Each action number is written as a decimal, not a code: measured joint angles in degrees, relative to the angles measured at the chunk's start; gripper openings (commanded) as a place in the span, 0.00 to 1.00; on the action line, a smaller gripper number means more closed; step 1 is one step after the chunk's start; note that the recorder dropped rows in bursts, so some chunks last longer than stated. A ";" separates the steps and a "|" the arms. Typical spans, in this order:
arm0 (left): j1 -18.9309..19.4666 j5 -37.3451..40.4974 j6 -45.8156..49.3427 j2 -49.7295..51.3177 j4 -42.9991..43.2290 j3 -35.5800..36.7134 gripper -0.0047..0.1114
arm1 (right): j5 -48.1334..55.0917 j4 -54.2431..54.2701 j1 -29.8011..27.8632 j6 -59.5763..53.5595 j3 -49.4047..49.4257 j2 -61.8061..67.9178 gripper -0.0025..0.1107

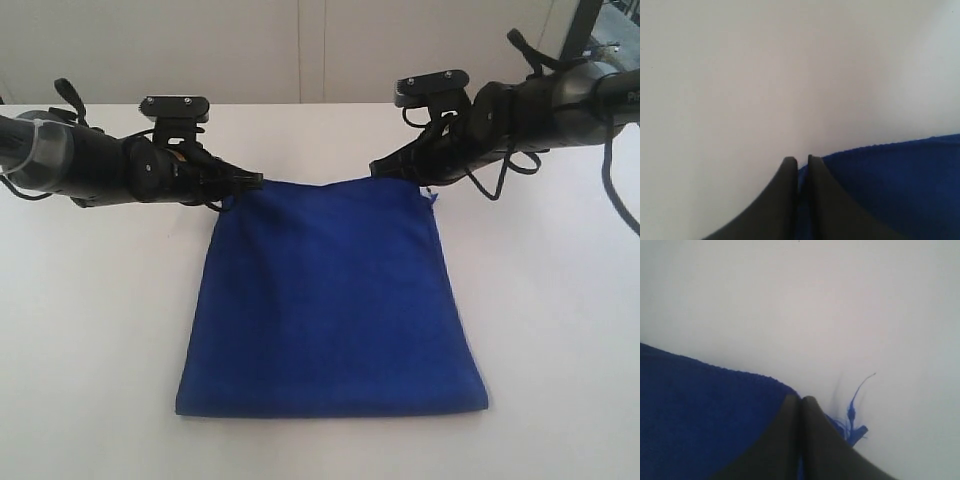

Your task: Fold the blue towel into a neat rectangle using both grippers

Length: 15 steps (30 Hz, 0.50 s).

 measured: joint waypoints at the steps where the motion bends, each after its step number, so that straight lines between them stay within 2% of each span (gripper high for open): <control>1: 0.00 -0.04 0.00 0.00 0.11 0.00 0.25 | 0.00 0.00 0.00 0.00 0.00 0.00 0.02; 8: 0.00 -0.73 0.00 0.00 0.22 0.00 0.35 | 0.56 0.00 -0.48 0.00 0.00 0.00 0.02; 15: 0.00 -1.08 0.00 0.00 0.22 0.00 0.36 | 0.70 0.00 -1.96 0.00 0.00 0.00 0.02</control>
